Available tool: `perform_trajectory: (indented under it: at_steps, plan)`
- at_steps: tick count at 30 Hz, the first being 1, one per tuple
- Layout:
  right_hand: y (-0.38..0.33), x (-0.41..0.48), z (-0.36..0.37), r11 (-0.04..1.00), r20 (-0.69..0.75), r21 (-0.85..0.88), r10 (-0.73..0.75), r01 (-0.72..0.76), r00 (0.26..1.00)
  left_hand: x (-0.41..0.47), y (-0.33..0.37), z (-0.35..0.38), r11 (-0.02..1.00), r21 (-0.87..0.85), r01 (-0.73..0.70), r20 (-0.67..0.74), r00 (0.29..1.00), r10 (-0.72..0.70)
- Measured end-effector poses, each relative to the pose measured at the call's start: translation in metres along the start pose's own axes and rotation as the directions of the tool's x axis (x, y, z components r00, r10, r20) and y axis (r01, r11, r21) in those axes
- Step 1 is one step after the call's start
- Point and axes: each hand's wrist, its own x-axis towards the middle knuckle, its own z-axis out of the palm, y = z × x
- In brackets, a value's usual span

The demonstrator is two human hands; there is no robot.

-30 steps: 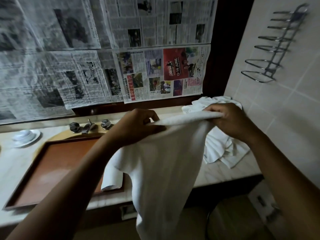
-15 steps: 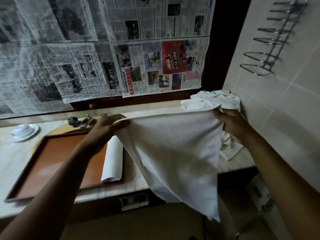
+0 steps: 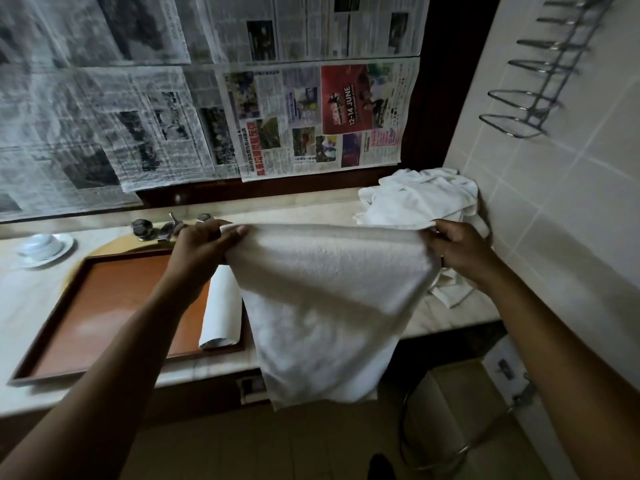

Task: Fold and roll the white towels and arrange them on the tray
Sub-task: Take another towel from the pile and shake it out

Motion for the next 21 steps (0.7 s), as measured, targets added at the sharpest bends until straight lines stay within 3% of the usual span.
perform_trajectory:
  at_steps: [5,10,12,17,21]
  plan:
    - [0.007,-0.004,0.002,1.000,-0.041,0.013,0.003,-0.003,0.999,-0.006,-0.007,0.004,1.000,0.002,0.024,0.087,0.996,-0.024]
    - [0.012,-0.003,0.006,0.998,-0.111,0.037,-0.043,0.047,0.993,-0.010,-0.021,0.009,0.998,0.058,0.035,-0.053,0.998,-0.032]
    - [0.015,-0.003,0.007,0.998,-0.090,0.025,-0.051,0.053,0.995,-0.012,-0.030,0.011,0.997,0.059,0.055,-0.044,0.998,-0.053]
    - [0.047,-0.011,0.012,0.993,0.035,0.055,0.100,-0.102,0.994,-0.029,-0.065,0.018,0.983,0.059,0.177,0.042,0.983,-0.179]
    - [0.095,-0.024,0.019,0.978,0.091,-0.068,0.203,-0.198,0.975,-0.053,-0.105,0.020,0.930,0.147,0.336,0.122,0.927,-0.355]
